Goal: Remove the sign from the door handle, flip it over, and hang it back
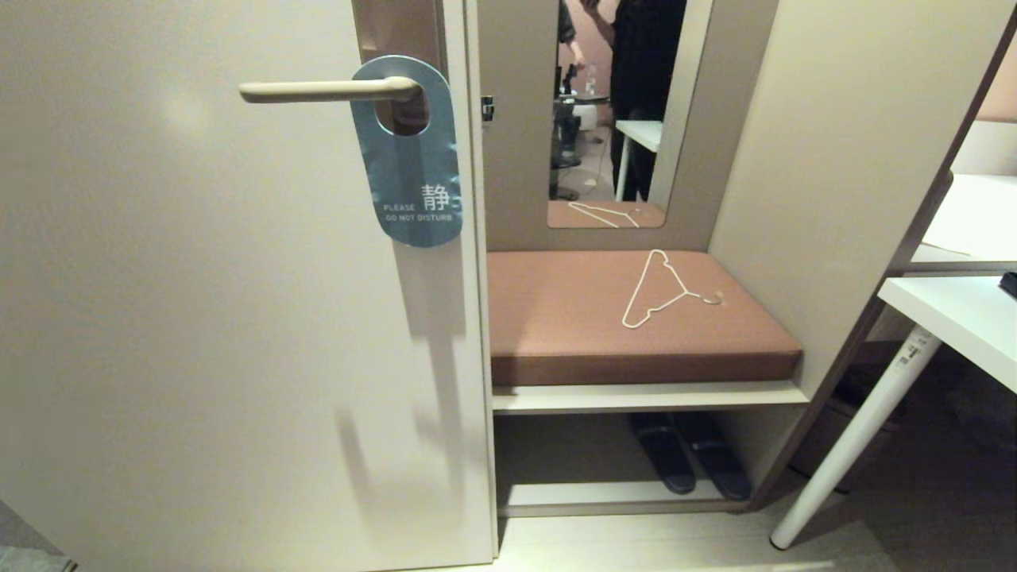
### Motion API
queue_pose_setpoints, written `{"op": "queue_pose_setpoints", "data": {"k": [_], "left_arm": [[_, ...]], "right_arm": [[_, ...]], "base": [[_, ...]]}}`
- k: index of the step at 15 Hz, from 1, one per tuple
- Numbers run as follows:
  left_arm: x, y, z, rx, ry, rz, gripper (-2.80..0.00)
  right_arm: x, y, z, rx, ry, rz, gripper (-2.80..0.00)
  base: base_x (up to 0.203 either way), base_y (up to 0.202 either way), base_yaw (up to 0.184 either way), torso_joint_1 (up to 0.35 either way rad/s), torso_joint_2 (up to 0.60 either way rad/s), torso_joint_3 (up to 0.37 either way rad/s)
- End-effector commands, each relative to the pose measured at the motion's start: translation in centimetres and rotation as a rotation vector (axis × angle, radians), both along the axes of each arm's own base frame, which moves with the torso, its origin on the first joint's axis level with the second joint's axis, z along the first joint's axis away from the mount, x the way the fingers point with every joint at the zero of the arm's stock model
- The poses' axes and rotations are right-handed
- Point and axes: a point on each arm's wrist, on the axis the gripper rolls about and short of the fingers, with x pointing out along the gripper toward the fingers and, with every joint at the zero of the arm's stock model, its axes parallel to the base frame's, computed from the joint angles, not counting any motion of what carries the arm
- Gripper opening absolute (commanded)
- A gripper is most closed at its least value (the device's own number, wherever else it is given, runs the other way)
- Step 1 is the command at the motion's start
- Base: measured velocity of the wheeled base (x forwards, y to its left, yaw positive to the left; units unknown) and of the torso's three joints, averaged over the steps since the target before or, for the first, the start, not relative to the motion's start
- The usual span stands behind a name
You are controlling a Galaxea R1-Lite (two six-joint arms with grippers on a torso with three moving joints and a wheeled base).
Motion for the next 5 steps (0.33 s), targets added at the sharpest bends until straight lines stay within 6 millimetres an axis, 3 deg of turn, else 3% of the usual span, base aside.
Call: {"op": "queue_pose_setpoints", "data": {"k": [1, 5], "left_arm": [[0.01, 0.00, 0.01, 0.000, 0.001, 0.001, -2.80], [0.01, 0.00, 0.01, 0.000, 0.001, 0.000, -2.80]], "right_arm": [[0.00, 0.00, 0.00, 0.000, 0.001, 0.000, -2.80], [0.00, 0.01, 0.00, 0.000, 0.001, 0.003, -2.80]], "base": [[0.000, 0.000, 0.000, 0.000, 0.00, 0.000], [0.000, 0.000, 0.000, 0.000, 0.00, 0.000]]}}
